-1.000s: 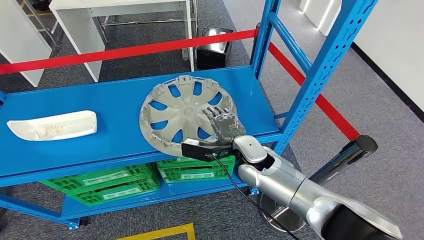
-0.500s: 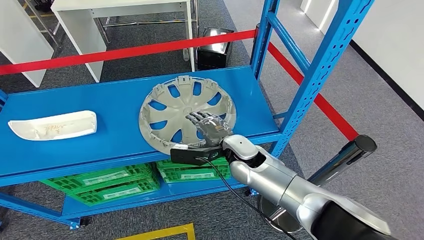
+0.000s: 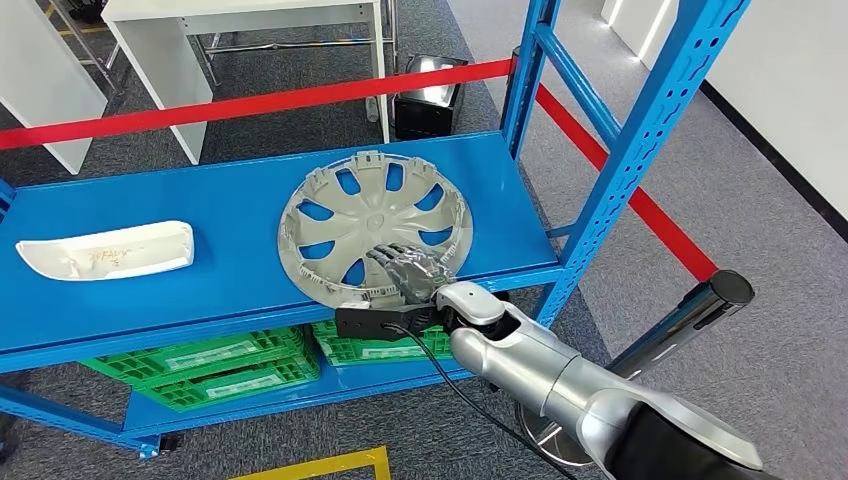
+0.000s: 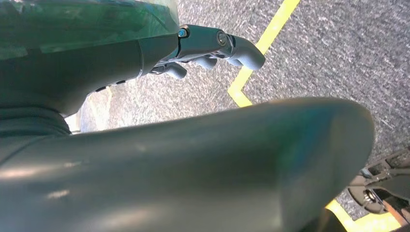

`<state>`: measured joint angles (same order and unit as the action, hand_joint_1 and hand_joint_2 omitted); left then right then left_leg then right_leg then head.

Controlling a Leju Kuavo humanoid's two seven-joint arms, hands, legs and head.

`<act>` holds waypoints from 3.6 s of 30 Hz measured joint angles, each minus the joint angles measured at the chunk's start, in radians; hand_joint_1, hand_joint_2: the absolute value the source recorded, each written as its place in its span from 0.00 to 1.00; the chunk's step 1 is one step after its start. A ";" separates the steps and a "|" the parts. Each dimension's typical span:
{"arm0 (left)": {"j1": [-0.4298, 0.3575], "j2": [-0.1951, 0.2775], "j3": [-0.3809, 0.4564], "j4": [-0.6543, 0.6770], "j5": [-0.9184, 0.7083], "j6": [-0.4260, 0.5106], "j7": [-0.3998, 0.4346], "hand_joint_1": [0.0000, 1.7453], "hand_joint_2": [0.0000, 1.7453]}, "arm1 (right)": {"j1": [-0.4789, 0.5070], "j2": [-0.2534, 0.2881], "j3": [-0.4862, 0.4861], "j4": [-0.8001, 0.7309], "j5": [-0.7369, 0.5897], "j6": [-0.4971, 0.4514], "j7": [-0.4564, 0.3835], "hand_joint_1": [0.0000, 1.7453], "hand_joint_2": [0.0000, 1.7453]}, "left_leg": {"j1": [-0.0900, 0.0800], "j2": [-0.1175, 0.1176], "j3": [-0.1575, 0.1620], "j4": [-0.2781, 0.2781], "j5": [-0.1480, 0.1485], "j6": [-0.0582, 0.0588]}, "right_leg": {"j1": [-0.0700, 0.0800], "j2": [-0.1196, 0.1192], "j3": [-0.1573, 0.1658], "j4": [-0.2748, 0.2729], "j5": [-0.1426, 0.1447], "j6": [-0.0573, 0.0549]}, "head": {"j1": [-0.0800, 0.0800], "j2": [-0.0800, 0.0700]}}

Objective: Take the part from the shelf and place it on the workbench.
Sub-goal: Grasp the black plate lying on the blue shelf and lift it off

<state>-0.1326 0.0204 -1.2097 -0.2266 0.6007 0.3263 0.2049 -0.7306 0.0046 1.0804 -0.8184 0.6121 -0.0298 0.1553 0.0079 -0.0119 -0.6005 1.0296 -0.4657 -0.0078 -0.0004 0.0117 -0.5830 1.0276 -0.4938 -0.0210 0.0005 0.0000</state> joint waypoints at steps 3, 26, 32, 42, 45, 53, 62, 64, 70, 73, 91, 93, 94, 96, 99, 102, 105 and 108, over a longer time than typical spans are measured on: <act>0.007 -0.001 0.000 0.000 0.003 -0.005 0.000 0.00 0.00 | 0.003 0.001 0.004 0.015 -0.006 0.008 0.009 0.00 1.00 | 0.000 0.000 0.000 0.000 0.000 0.000 | 0.000 0.000 0.000 0.000 0.000 0.000 | 0.000 0.000; 0.007 0.021 0.002 0.000 0.031 0.048 -0.016 0.00 0.00 | 0.018 -0.037 0.007 0.095 -0.104 -0.011 0.090 1.00 1.00 | 0.000 0.000 0.004 0.000 0.000 0.000 | 0.000 -0.001 0.003 0.000 0.000 0.000 | 0.000 0.000; 0.004 0.051 0.009 0.000 0.068 0.079 -0.029 0.00 0.00 | 0.027 -0.068 0.002 0.101 -0.105 -0.051 0.105 1.00 1.00 | 0.000 -0.001 0.006 0.000 0.000 0.000 | 0.000 -0.002 0.005 -0.001 0.000 0.000 | 0.000 0.000; 0.001 0.084 0.025 -0.001 0.061 0.103 -0.048 0.00 0.00 | 0.039 -0.160 -0.023 0.074 -0.098 -0.089 0.170 1.00 1.00 | 0.000 -0.002 0.010 0.000 0.000 0.001 | 0.000 -0.004 0.009 -0.002 -0.001 0.001 | 0.000 0.000; -0.005 0.088 0.030 -0.004 0.063 0.119 -0.079 0.00 0.00 | 0.056 -0.192 -0.035 0.042 -0.079 -0.095 0.196 1.00 1.00 | 0.000 -0.005 0.010 0.000 0.001 0.002 | 0.000 -0.005 0.010 -0.003 -0.001 0.002 | 0.000 0.000; -0.001 0.074 0.055 -0.012 0.102 0.153 -0.130 0.00 0.00 | 0.150 -0.286 -0.075 -0.102 -0.007 -0.128 0.255 1.00 1.00 | 0.000 -0.026 0.010 0.000 0.001 0.005 | -0.001 -0.025 0.019 -0.008 -0.007 0.008 | 0.000 0.000; 0.034 0.029 0.079 -0.011 0.119 0.215 -0.155 0.00 0.00 | 0.388 -0.365 -0.237 -0.399 -0.235 -0.456 0.046 1.00 1.00 | 0.000 -0.028 0.010 0.000 -0.004 0.011 | 0.000 -0.025 0.026 -0.016 -0.008 0.010 | 0.003 0.000; 0.037 0.023 0.082 -0.011 0.120 0.231 -0.181 0.00 0.25 | 0.450 -0.368 -0.289 -0.486 -0.343 -0.522 -0.060 1.00 1.00 | 0.000 -0.025 0.010 0.000 -0.005 0.012 | -0.001 -0.023 0.026 -0.017 -0.008 0.010 | 0.005 0.000; 0.040 0.017 0.096 -0.011 0.136 0.263 -0.246 0.00 1.00 | 0.594 -0.368 -0.401 -0.765 -0.433 -0.600 -0.219 1.00 1.00 | -0.001 -0.018 0.010 -0.001 -0.007 0.012 | -0.001 -0.017 0.023 -0.016 -0.007 0.011 | 0.006 0.000; 0.041 0.015 0.103 -0.011 0.133 0.267 -0.270 0.00 1.00 | 0.627 -0.369 -0.430 -0.898 -0.393 -0.592 -0.223 1.00 1.00 | -0.001 -0.017 0.011 -0.002 -0.007 0.012 | -0.001 -0.016 0.022 -0.016 -0.007 0.011 | 0.006 0.000; 0.039 -0.011 0.120 -0.011 0.128 0.270 -0.332 0.00 1.00 | 0.669 -0.362 -0.382 -1.372 -0.346 -0.474 -0.328 1.00 1.00 | -0.001 -0.015 0.010 -0.005 -0.007 0.010 | -0.001 -0.012 0.020 -0.015 -0.008 0.010 | 0.006 0.000; 0.039 -0.011 0.120 -0.011 0.128 0.271 -0.333 0.00 1.00 | 0.668 -0.361 -0.376 -1.394 -0.323 -0.477 -0.326 1.00 1.00 | -0.001 -0.015 0.010 -0.005 -0.007 0.010 | -0.001 -0.012 0.020 -0.015 -0.008 0.010 | 0.006 0.000; 0.039 -0.011 0.120 -0.011 0.128 0.273 -0.334 0.00 1.00 | 0.667 -0.360 -0.372 -1.406 -0.314 -0.479 -0.326 1.00 1.00 | -0.001 -0.015 0.010 -0.005 -0.007 0.010 | -0.001 -0.012 0.020 -0.015 -0.008 0.010 | 0.006 0.000; 0.039 -0.011 0.120 -0.011 0.128 0.276 -0.336 0.00 1.00 | 0.661 -0.359 -0.363 -1.428 -0.303 -0.480 -0.325 1.00 1.00 | -0.001 -0.015 0.011 -0.005 -0.007 0.010 | -0.001 -0.012 0.020 -0.015 -0.008 0.010 | 0.006 0.000; 0.038 -0.010 0.120 -0.011 0.128 0.278 -0.337 0.00 1.00 | 0.651 -0.355 -0.349 -1.458 -0.300 -0.480 -0.326 1.00 1.00 | -0.001 -0.015 0.011 -0.005 -0.007 0.010 | -0.001 -0.012 0.020 -0.015 -0.008 0.010 | 0.006 0.000; 0.038 -0.010 0.120 -0.010 0.128 0.279 -0.338 0.00 1.00 | 0.643 -0.353 -0.337 -1.477 -0.297 -0.481 -0.328 1.00 1.00 | -0.001 -0.015 0.011 -0.005 -0.007 0.010 | -0.001 -0.012 0.020 -0.015 -0.008 0.010 | 0.006 0.000; 0.038 -0.011 0.120 -0.010 0.126 0.277 -0.340 0.00 1.00 | 0.637 -0.352 -0.326 -1.492 -0.295 -0.486 -0.330 1.00 1.00 | -0.001 -0.015 0.011 -0.005 -0.007 0.010 | -0.001 -0.011 0.020 -0.015 -0.008 0.010 | 0.006 0.000; 0.037 -0.011 0.120 -0.010 0.122 0.272 -0.340 0.00 1.00 | 0.635 -0.351 -0.318 -1.500 -0.289 -0.493 -0.334 1.00 1.00 | -0.001 -0.015 0.011 -0.005 -0.007 0.010 | -0.001 -0.011 0.020 -0.015 -0.008 0.009 | 0.006 0.000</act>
<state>-0.0952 0.0095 -1.0899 -0.2369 0.7228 0.5984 -0.1347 -0.0958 -0.3465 0.7629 -2.3184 0.3228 -0.5231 -0.1789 0.0073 -0.0266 -0.5899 1.0248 -0.4732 0.0017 -0.0012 0.0005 -0.5632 1.0129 -0.5017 -0.0116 0.0061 0.0000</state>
